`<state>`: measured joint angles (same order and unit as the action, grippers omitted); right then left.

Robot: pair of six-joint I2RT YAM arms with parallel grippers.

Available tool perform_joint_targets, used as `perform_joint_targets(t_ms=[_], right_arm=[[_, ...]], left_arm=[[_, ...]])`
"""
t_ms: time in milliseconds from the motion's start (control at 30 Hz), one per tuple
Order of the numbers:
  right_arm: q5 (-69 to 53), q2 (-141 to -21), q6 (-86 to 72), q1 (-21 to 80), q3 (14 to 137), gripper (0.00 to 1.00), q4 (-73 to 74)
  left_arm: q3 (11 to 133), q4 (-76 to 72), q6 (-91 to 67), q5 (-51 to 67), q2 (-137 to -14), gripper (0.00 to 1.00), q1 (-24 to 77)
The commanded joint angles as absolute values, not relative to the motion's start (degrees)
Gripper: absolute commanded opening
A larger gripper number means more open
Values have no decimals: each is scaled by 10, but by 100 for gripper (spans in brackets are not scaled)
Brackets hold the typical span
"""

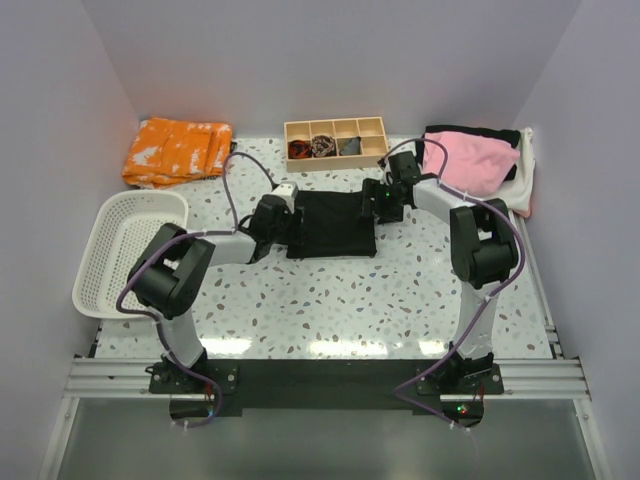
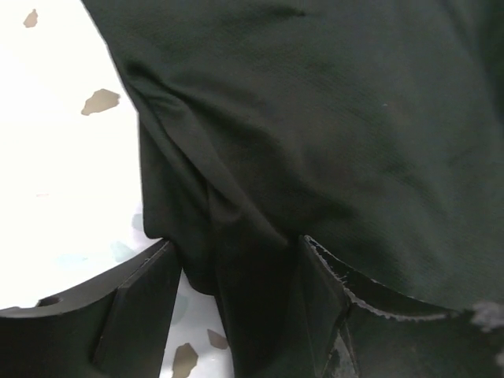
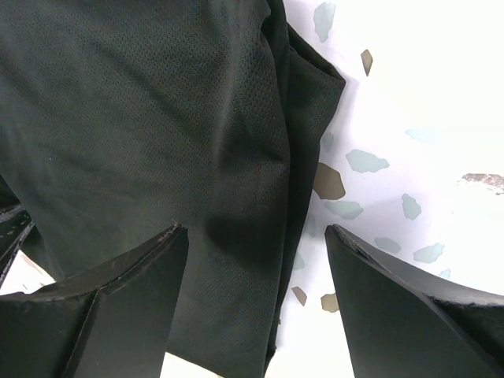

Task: Fold and stack the t-shirts
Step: Smooth out wrinkles on the folded tshirt

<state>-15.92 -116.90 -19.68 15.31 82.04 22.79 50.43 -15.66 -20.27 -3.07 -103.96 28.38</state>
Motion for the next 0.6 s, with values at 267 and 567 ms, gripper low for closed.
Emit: perform_joint_targets(t_ms=[267,567], right_arm=[[-210,-1201,-207,144,815,74,208],[-200,-1186,-211,138,800,74,195]], left_arm=[[416,-337,-281,119,-989,0,265],[369,-348,-301,129,-953,23,220]])
